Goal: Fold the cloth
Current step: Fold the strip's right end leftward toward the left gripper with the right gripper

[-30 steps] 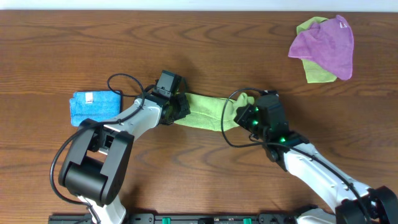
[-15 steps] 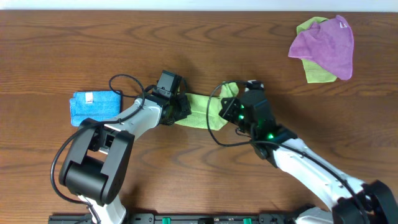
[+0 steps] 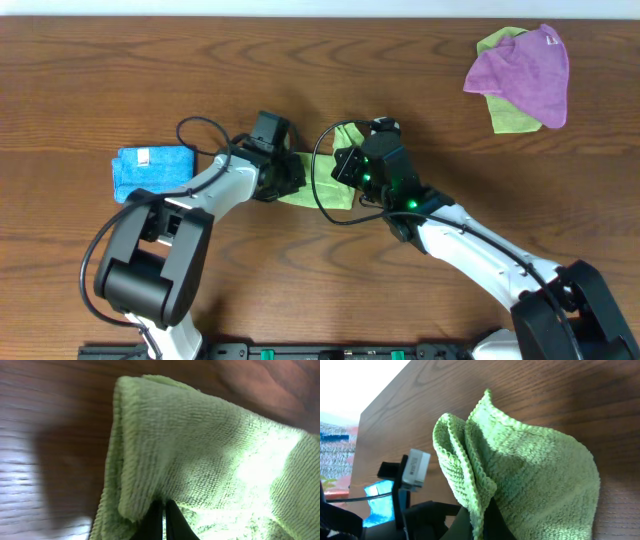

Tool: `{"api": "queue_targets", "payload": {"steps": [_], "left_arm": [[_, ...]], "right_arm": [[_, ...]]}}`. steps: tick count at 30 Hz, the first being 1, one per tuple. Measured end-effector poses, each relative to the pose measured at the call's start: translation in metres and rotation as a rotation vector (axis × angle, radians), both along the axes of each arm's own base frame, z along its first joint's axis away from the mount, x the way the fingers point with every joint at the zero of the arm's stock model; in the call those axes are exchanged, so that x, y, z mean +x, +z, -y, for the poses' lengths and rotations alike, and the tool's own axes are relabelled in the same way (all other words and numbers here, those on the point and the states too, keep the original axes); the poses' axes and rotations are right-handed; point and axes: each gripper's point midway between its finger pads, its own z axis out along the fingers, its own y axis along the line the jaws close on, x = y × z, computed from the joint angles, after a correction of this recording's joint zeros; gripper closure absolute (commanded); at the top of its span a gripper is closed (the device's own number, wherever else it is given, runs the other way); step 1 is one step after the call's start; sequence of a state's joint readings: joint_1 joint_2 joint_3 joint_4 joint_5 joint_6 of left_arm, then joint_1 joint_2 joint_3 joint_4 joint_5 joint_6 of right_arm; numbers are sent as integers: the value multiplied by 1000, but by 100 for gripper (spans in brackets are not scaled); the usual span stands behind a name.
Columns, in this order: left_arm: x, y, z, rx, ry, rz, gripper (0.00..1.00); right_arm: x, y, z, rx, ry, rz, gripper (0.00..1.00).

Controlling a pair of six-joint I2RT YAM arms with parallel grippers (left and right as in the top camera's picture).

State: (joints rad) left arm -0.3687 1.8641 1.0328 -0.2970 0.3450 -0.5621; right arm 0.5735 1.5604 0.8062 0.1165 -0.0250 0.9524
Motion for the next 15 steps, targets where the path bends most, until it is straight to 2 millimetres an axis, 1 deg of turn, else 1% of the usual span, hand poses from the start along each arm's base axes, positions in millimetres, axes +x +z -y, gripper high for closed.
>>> {"api": "queue_targets", "payload": {"steps": [4,7,9,12,15], "left_arm": [[9,9,-19,0,40,18,92],[17,23,-32,-6,67,53,91],[19,33,-37,-8,69,74,92],[22,46,-39,-16,71,109,91],[24,57,-42,-16,68,140,91]], "right_arm": [[-2,-1,-3,-2,8,-1,99],[-4,-3,-7,-4,18,-5,99],[-6,-5,-9,-8,26,-8,98],[-9,-8,-13,-12,35,-13,99],[-9,-7,-15,-12,39,-8,99]]}}
